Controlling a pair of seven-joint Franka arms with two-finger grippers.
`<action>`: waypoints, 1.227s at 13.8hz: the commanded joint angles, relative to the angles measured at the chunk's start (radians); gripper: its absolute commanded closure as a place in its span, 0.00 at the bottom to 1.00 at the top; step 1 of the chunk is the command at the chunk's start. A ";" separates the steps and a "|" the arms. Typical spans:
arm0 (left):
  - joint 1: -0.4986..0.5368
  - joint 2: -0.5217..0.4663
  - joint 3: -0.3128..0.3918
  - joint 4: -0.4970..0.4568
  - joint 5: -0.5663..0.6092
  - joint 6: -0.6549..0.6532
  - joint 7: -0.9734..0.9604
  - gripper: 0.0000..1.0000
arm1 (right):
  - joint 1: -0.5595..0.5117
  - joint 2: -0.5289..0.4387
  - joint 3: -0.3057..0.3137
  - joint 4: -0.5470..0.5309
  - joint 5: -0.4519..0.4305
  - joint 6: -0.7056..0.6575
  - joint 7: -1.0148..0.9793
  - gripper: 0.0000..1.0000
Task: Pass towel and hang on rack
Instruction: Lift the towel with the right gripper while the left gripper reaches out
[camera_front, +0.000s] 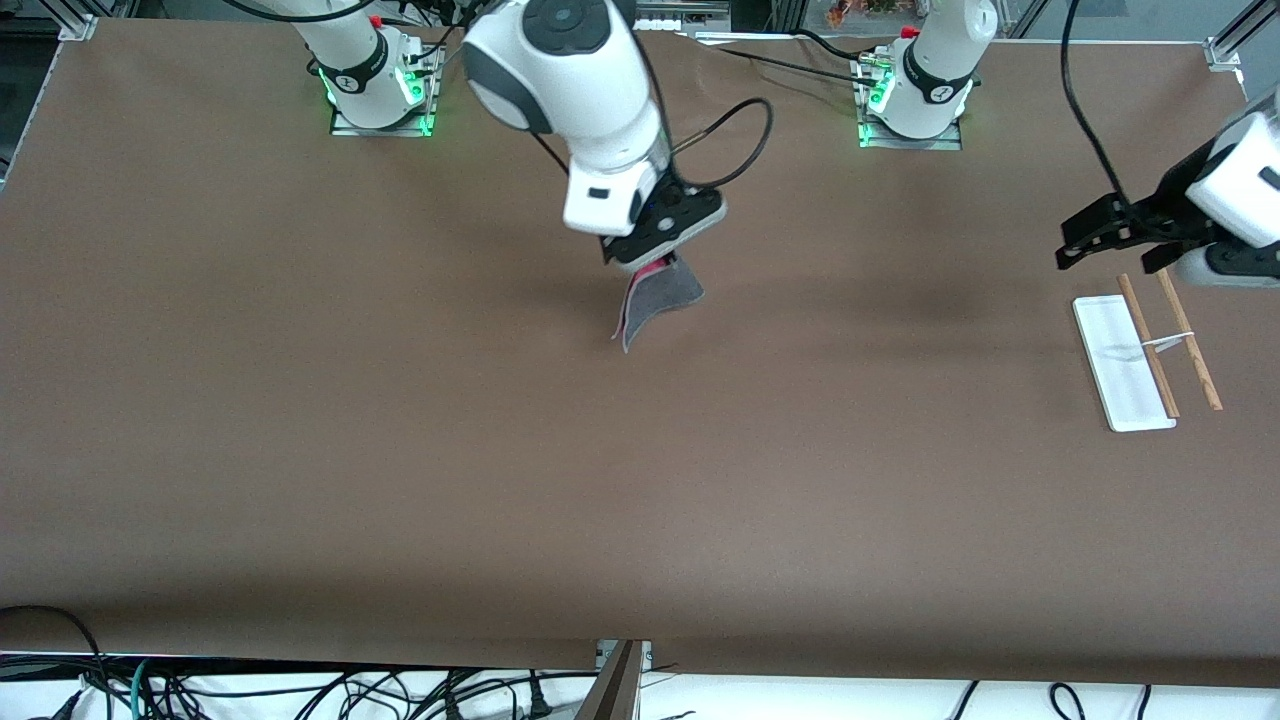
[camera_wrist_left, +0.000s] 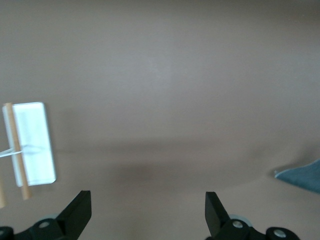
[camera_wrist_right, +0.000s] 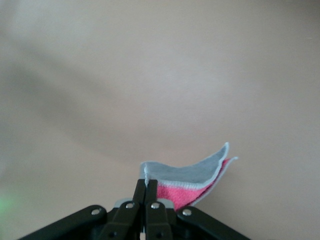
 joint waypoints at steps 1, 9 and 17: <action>-0.005 -0.008 0.001 -0.098 -0.026 0.110 0.021 0.00 | 0.044 0.032 -0.002 0.036 -0.041 0.018 0.010 1.00; -0.001 0.003 0.001 -0.270 -0.040 0.294 0.232 0.00 | 0.141 0.030 0.000 0.062 -0.147 0.038 -0.190 1.00; 0.007 0.049 0.001 -0.441 -0.507 0.474 0.624 0.00 | 0.138 0.024 0.001 0.079 -0.202 0.184 -0.468 1.00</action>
